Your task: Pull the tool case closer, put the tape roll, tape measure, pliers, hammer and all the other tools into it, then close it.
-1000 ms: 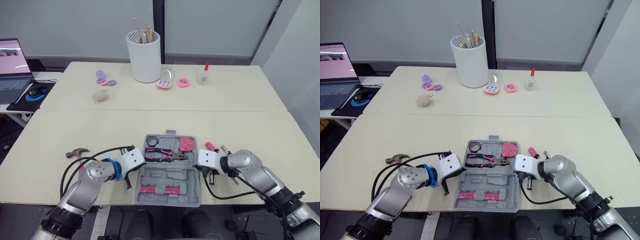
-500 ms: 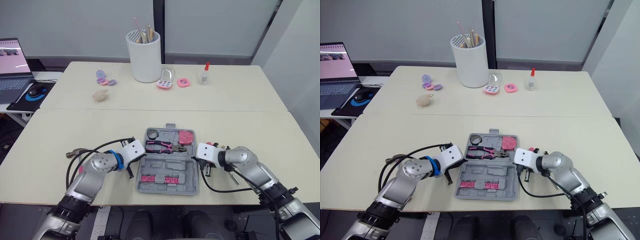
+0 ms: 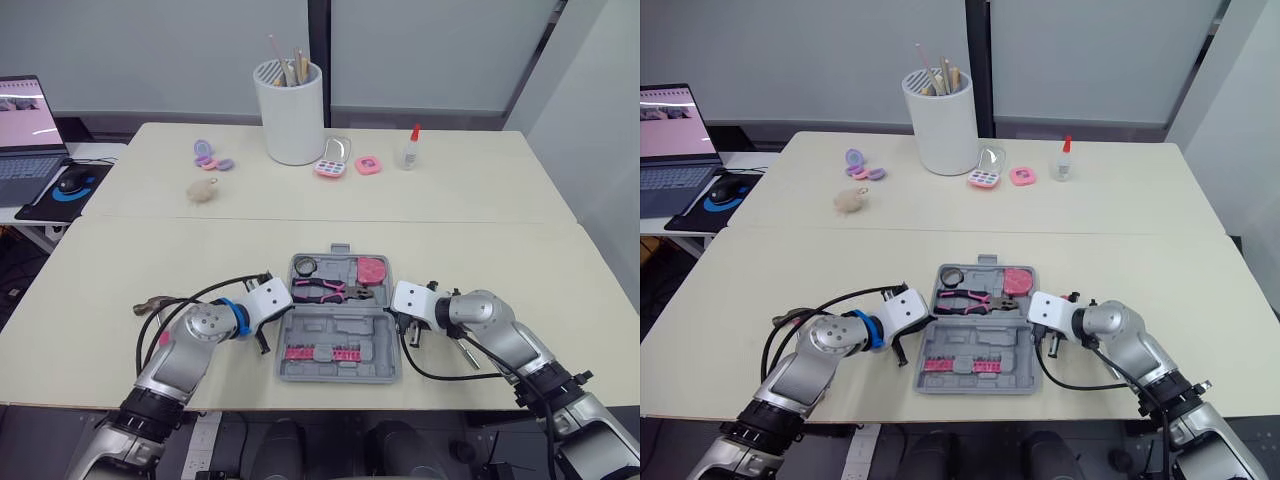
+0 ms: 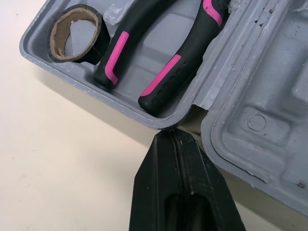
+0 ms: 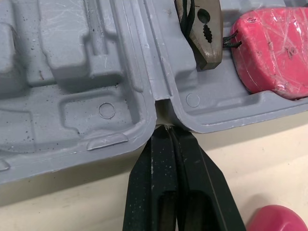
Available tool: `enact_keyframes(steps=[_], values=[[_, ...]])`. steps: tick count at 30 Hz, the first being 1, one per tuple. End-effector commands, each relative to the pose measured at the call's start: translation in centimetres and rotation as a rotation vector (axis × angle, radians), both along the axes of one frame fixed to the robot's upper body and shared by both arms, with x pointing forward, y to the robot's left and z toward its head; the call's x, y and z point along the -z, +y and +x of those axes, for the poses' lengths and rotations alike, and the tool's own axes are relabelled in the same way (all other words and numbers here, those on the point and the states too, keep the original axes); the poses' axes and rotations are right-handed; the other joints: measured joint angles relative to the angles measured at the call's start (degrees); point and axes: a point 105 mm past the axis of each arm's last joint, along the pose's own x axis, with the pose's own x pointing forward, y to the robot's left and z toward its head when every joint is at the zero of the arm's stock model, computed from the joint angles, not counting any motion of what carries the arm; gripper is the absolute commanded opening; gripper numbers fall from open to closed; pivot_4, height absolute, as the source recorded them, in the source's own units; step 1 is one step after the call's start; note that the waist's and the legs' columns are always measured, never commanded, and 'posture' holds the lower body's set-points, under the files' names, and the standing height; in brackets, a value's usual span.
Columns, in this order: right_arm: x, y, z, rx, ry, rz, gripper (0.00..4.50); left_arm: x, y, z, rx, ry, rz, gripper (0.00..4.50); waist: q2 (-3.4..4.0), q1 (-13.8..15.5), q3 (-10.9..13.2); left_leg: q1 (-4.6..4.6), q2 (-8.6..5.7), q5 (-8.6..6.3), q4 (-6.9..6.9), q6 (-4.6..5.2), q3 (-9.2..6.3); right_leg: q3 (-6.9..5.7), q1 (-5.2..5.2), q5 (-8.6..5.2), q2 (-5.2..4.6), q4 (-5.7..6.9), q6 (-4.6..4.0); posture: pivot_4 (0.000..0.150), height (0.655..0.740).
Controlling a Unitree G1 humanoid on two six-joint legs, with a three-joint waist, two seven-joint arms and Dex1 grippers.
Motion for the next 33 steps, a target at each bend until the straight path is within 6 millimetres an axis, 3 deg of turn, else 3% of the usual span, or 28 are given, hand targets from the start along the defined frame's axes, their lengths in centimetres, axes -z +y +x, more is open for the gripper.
enact_keyframes(steps=[1, 19, 33], values=[[-1.4, 1.4, 0.4, -0.036, -0.051, 0.041, 0.01, -1.0, -1.9, 0.2, 0.068, -0.048, -0.031, 0.0, 0.0, 0.0, 0.0, 0.0, 0.0, 0.0, 0.0, 0.0, 0.0, 0.0, 0.0, 0.0, 0.0, 0.0, 0.0, 0.15, 0.74], [-1.1, 0.9, 0.3, -0.023, -0.05, 0.02, 0.01, -0.7, -1.2, 0.0, 0.054, -0.024, -0.038, 0.0, 0.0, 0.0, 0.0, 0.0, 0.0, 0.0, 0.0, 0.0, 0.0, 0.0, 0.0, 0.0, 0.0, 0.0, 0.0, 0.15, 0.74], [-1.9, -1.5, 0.9, 0.038, -0.068, 0.007, 0.01, -2.6, 1.8, 0.2, 0.039, -0.044, -0.068, 0.0, -0.01, 0.0, 0.0, -0.06, 0.01, 0.0, -0.02, 0.0, 0.02, 0.01, -0.07, 0.0, -0.01, 0.0, 0.0, 0.15, 0.74]])
